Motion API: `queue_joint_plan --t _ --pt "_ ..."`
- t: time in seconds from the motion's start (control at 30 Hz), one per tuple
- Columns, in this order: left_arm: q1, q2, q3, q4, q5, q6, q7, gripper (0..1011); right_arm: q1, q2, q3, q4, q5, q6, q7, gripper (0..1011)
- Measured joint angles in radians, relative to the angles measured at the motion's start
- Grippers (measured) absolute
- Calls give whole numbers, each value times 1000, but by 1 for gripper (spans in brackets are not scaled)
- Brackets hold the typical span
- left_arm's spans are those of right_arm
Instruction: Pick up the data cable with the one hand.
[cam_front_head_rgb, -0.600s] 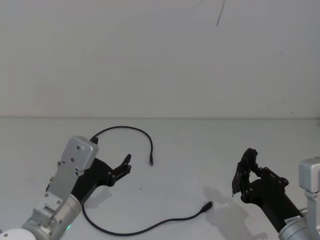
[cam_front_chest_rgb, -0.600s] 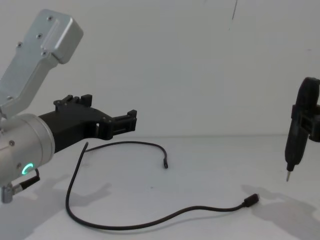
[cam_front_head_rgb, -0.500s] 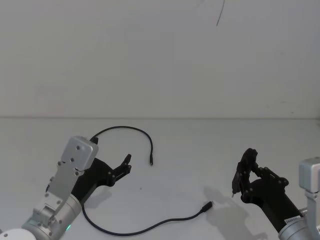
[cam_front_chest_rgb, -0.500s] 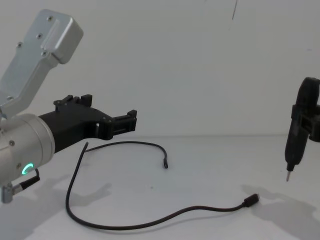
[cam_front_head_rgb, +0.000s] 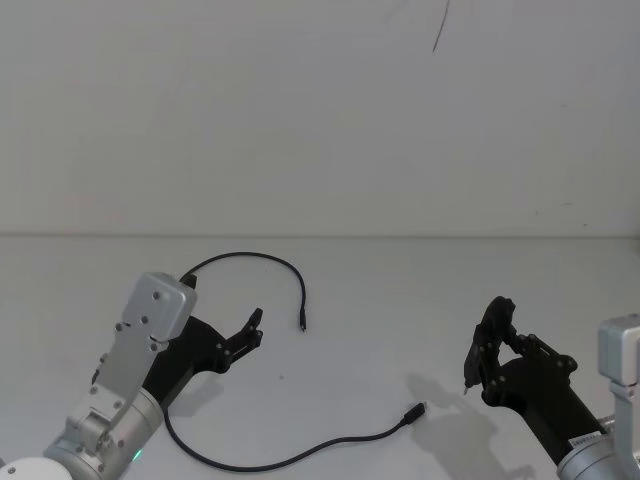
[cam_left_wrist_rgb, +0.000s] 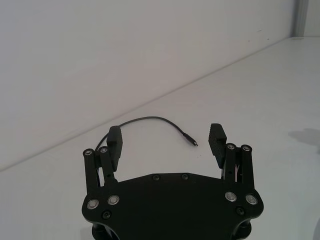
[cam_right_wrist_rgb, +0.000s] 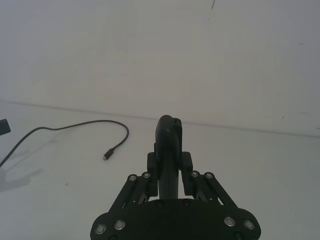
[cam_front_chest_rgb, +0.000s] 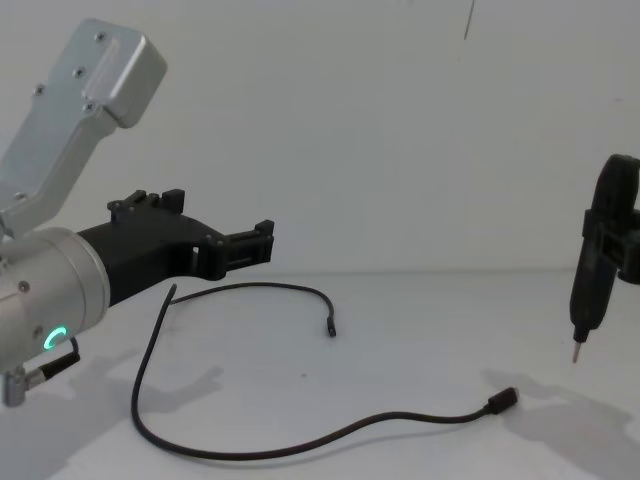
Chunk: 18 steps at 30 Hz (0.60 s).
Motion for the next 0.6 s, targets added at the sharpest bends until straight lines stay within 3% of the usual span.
queue_joint_plan --t 0.6 --pt "0 0 0 0 0 0 0 1001 0 0 0 0 0 0 0 269"
